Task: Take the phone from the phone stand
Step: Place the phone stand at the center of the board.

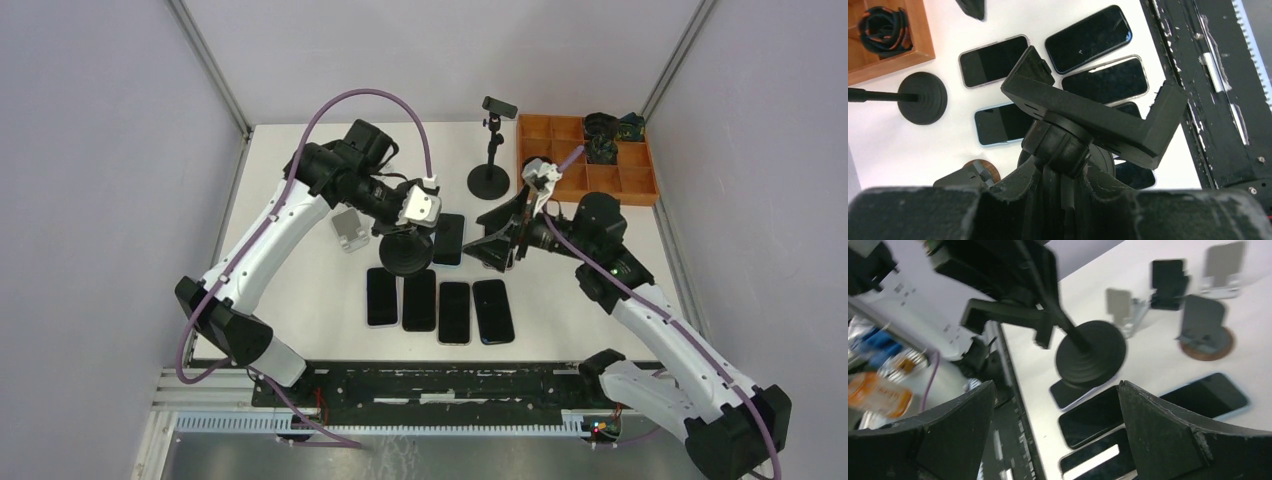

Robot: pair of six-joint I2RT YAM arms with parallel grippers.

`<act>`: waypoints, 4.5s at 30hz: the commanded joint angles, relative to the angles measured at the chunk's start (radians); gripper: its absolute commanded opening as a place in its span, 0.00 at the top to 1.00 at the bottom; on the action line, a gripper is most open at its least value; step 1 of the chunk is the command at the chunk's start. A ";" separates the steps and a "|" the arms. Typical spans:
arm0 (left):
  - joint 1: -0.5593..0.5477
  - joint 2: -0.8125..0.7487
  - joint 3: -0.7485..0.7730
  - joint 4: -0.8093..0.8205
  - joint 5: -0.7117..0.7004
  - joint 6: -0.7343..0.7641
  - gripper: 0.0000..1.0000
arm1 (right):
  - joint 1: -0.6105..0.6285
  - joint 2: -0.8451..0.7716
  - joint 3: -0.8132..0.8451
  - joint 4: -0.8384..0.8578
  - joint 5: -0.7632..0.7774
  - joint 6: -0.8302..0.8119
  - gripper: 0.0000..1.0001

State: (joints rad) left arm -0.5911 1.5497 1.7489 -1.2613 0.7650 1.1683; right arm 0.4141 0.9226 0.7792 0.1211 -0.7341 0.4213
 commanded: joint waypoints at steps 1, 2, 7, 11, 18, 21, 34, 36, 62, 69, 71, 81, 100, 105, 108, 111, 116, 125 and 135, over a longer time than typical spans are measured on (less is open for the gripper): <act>-0.005 -0.022 0.018 -0.088 0.055 0.179 0.98 | 0.104 0.036 0.105 -0.106 0.034 -0.073 0.02; -0.006 -0.016 0.022 -0.113 0.058 0.196 0.98 | 0.117 0.047 0.126 -0.131 0.045 -0.094 0.02; -0.015 -0.002 0.036 -0.187 0.072 0.238 0.98 | 0.215 0.116 0.203 -0.205 0.140 -0.151 0.02; -0.019 -0.008 0.048 -0.187 0.082 0.236 0.98 | 0.285 0.185 0.271 -0.235 0.210 -0.172 0.02; -0.024 -0.011 0.061 -0.198 0.086 0.232 0.98 | 0.383 0.291 0.410 -0.331 0.276 -0.247 0.15; -0.026 -0.012 0.062 -0.202 0.086 0.233 0.98 | 0.392 0.319 0.451 -0.358 0.285 -0.258 0.31; -0.028 -0.030 0.065 -0.158 0.050 0.215 0.51 | 0.399 0.299 0.497 -0.368 0.405 -0.266 1.00; -0.027 -0.044 0.063 -0.117 0.038 0.180 0.20 | 0.399 0.290 0.493 -0.362 0.431 -0.280 1.00; 0.328 -0.177 -0.013 0.323 -0.355 -0.770 0.00 | 0.092 0.448 0.616 -0.207 0.512 -0.222 1.00; 0.331 -0.170 -0.062 0.352 -0.507 -0.904 0.00 | 0.088 0.566 0.646 -0.115 0.637 -0.269 1.00; 0.333 -0.174 -0.071 0.364 -0.552 -0.934 0.00 | 0.089 0.584 0.653 -0.075 0.661 -0.278 1.00; 0.341 -0.152 -0.075 0.389 -0.489 -1.022 0.00 | 0.090 0.670 0.628 0.035 0.708 -0.276 1.00; 0.361 -0.132 -0.119 0.383 -0.441 -0.999 0.00 | 0.199 0.740 0.362 0.458 0.959 -0.332 1.00; 0.380 -0.134 -0.129 0.386 -0.416 -0.999 0.00 | 0.207 0.757 0.285 0.611 1.000 -0.333 1.00; 0.388 -0.132 -0.132 0.386 -0.407 -0.997 0.00 | 0.207 0.784 0.279 0.650 1.004 -0.301 1.00; 0.393 -0.129 -0.130 0.383 -0.397 -0.988 0.00 | 0.207 0.812 0.278 0.685 1.010 -0.270 1.00; 0.396 -0.116 -0.116 0.379 -0.386 -0.986 0.00 | 0.208 0.870 0.312 0.740 1.024 -0.245 1.00; 0.400 -0.120 -0.131 0.385 -0.382 -0.975 0.00 | 0.223 0.951 0.339 0.790 1.040 -0.204 1.00; 0.407 -0.118 -0.142 0.391 -0.363 -0.982 0.00 | 0.228 0.941 0.336 0.718 1.078 -0.279 0.58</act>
State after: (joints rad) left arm -0.1909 1.4338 1.6096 -0.9012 0.3679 0.1833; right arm 0.6392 1.8961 1.0618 0.7628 0.3080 0.1925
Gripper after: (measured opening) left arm 0.997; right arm 0.315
